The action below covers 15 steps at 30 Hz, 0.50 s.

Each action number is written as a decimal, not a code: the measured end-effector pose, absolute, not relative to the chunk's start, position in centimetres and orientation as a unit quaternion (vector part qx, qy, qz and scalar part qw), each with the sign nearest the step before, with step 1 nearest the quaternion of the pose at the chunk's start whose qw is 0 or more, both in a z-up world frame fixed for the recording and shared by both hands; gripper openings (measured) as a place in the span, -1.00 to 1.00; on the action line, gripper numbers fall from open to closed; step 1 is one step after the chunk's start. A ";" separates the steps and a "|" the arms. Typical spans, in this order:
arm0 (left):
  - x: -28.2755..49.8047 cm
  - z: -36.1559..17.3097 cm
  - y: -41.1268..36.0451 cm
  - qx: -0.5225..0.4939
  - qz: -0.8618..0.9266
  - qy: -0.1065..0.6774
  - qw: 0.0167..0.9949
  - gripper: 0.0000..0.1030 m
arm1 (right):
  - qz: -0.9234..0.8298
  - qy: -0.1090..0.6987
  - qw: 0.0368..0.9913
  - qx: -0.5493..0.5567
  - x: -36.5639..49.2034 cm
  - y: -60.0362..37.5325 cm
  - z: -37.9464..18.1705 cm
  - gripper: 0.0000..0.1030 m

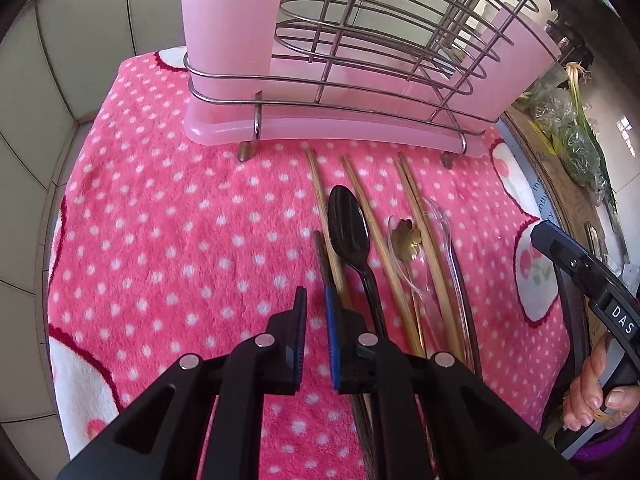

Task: Organize utensils
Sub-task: 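Lower the left tool onto a thin black chopstick and close it while the right tool grasps another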

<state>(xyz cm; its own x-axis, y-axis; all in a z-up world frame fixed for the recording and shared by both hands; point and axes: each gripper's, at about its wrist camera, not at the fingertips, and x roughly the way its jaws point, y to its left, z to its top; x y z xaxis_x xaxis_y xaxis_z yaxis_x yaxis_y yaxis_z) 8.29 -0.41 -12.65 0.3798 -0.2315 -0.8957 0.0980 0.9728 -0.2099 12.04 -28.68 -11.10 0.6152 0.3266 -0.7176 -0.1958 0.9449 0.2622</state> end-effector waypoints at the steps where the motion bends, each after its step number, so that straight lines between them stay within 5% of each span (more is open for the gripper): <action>1: 8.3 -12.7 -0.5 -0.058 -0.098 0.549 0.828 -0.84 | 0.146 0.414 0.895 0.079 12.1 -28.6 -11.1 -0.33; 15: 8.3 -13.0 -1.6 -0.031 -0.101 0.553 0.827 -0.85 | 0.147 0.423 0.891 0.077 12.0 -28.4 -11.7 -0.33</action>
